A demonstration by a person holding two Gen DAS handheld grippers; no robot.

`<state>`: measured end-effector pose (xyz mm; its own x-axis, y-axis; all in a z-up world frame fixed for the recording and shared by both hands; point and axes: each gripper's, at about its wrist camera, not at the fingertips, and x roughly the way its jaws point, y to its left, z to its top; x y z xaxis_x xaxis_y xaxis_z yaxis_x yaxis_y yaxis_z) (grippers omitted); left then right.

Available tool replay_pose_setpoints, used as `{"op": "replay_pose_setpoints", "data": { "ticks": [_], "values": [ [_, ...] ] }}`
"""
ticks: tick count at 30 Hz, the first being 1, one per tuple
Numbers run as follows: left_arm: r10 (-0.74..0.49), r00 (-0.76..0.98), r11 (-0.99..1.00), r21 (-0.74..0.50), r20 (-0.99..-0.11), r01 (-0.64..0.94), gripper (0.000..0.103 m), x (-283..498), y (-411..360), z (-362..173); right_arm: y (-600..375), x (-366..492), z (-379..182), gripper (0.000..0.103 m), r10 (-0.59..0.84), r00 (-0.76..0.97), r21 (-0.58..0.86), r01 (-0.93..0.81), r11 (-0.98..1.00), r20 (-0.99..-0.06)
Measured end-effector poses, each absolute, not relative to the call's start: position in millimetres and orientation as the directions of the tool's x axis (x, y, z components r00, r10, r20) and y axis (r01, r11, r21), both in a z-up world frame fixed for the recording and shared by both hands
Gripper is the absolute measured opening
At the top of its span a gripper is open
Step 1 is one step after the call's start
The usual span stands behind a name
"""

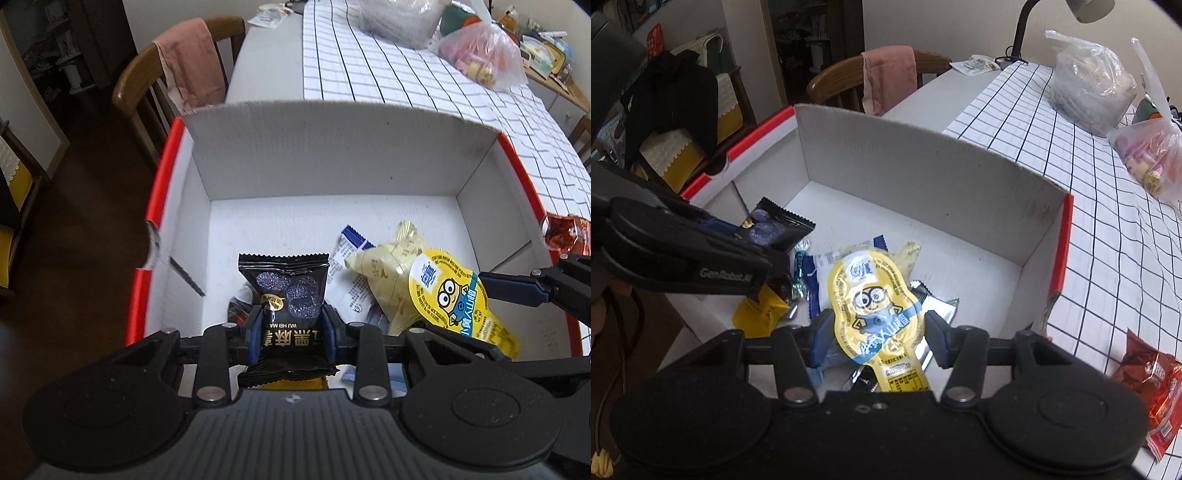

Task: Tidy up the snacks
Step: 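Lower both packets into the box and open both grippers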

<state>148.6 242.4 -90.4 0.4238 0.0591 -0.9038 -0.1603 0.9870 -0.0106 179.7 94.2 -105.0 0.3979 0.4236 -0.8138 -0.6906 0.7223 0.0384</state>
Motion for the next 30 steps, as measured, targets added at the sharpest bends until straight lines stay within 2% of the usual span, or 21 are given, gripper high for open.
{"op": "replay_pose_setpoints", "data": {
  "ticks": [10, 13, 17, 22, 27, 30],
  "values": [
    [0.051, 0.393, 0.989, -0.008, -0.918, -0.146, 0.032, 155, 240, -103, 95, 184, -111, 0.052, 0.415, 0.381, 0.051, -0.682, 0.729, -0.826],
    [0.051, 0.392, 0.989, -0.008, -0.919, -0.148, 0.032, 155, 242, -104, 95, 184, -111, 0.055, 0.416, 0.383, 0.053, -0.68, 0.732, -0.825],
    [0.05, 0.402, 0.989, -0.01, -0.914, -0.147, 0.04, 154, 241, -103, 93, 183, -108, 0.059, 0.423, 0.386, 0.062, -0.675, 0.735, -0.82],
    [0.044, 0.422, 0.989, -0.022, -0.906, -0.149, 0.043, 149, 241, -97, 89, 182, -101, 0.062, 0.444, 0.392, 0.078, -0.672, 0.736, -0.806],
    [0.042, 0.455, 0.989, -0.028, -0.89, -0.146, 0.054, 140, 241, -87, 84, 179, -91, 0.065, 0.464, 0.398, 0.097, -0.667, 0.739, -0.792],
    [0.042, 0.472, 0.989, -0.031, -0.881, -0.146, 0.054, 136, 241, -80, 80, 177, -85, 0.068, 0.477, 0.402, 0.109, -0.665, 0.739, -0.781]
  ]
}}
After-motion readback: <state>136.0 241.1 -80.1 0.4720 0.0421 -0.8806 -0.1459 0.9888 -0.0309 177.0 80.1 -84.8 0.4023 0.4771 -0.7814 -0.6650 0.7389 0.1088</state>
